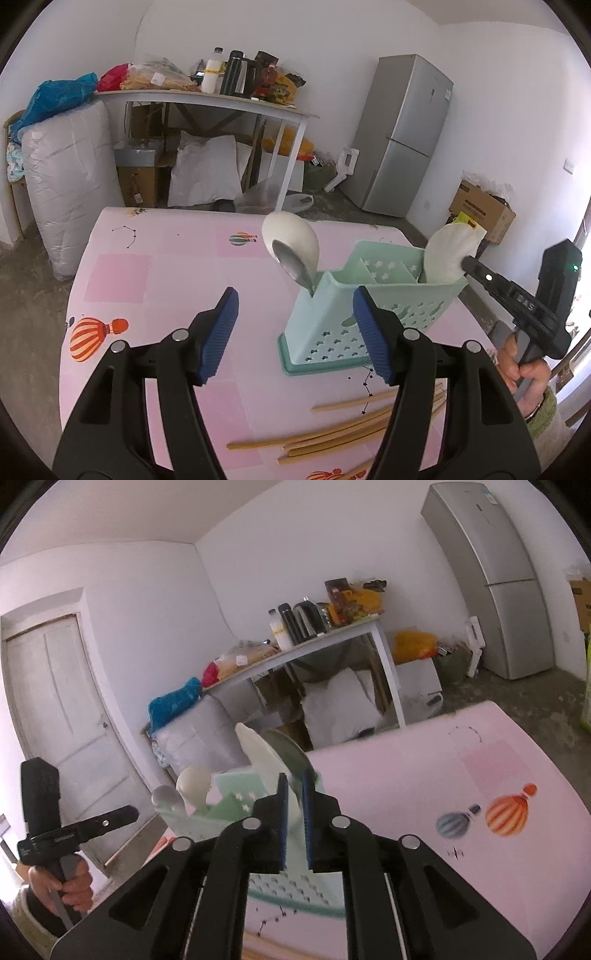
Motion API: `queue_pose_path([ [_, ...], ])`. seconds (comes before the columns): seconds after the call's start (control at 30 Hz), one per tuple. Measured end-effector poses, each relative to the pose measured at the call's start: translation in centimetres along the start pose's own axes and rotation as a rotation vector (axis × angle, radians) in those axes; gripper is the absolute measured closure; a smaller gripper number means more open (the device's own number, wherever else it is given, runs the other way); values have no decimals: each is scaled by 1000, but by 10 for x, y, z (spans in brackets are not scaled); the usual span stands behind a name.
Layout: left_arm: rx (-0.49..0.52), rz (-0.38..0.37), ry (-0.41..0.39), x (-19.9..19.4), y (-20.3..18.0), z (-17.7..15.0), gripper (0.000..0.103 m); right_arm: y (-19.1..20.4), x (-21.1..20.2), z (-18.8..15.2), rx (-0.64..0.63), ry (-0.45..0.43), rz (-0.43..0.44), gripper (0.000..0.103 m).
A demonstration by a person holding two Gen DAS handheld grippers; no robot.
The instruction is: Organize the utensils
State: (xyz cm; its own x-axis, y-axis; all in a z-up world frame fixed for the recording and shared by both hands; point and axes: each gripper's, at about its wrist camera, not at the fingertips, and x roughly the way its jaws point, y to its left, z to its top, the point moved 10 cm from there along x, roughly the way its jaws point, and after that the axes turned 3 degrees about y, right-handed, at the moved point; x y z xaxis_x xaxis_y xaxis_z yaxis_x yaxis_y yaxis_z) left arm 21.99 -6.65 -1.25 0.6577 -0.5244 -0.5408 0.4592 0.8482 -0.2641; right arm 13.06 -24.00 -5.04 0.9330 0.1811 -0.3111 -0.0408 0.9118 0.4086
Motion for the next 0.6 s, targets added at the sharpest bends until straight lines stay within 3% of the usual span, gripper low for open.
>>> queue_pose_path([
  [0.33, 9, -5, 32, 6, -9, -9, 38, -27, -43, -2, 71, -47, -71, 80],
  [0.6, 43, -7, 57, 3, -19, -22, 38, -29, -70, -20, 66, -11, -127, 70],
])
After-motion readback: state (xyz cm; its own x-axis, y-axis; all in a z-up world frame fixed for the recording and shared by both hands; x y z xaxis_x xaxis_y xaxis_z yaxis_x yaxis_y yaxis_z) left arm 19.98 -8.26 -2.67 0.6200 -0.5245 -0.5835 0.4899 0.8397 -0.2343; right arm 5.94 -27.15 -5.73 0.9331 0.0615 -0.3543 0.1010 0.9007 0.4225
